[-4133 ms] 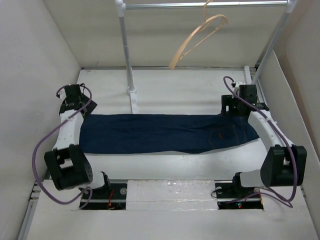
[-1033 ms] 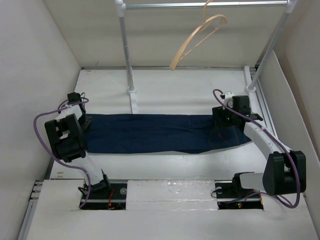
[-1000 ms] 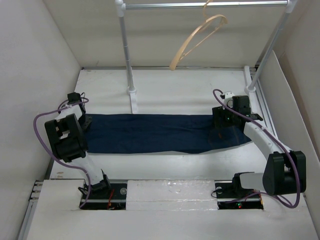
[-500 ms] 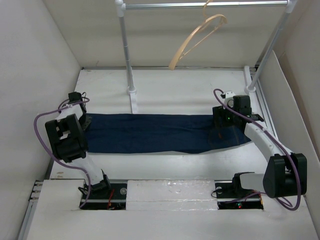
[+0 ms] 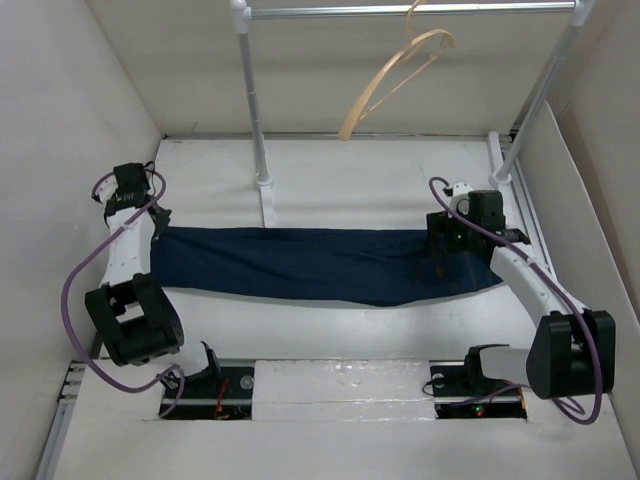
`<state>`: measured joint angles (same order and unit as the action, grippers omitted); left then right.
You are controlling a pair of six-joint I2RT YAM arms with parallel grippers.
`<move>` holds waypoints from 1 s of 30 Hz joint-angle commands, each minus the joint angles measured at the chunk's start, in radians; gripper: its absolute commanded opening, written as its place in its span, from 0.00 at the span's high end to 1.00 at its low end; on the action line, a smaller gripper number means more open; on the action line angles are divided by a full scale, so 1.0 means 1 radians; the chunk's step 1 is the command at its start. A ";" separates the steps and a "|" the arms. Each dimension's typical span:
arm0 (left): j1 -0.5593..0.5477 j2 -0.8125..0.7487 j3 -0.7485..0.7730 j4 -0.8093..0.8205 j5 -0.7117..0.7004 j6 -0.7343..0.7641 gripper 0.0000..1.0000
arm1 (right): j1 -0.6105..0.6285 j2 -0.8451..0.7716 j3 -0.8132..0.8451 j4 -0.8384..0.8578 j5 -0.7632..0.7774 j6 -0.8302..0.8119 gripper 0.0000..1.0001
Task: Place the trousers on the hanger
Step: Fold the trousers at the center of the board.
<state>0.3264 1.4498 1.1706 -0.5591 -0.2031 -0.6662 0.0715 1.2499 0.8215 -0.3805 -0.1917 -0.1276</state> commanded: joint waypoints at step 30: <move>0.007 0.586 0.298 0.043 -0.025 0.106 1.00 | -0.470 0.301 0.177 0.017 0.057 0.020 0.02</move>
<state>0.3222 2.0258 1.4731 -0.5541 -0.2104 -0.5835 -0.3885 1.5082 0.9737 -0.4068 -0.1097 -0.0906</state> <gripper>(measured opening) 0.003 0.988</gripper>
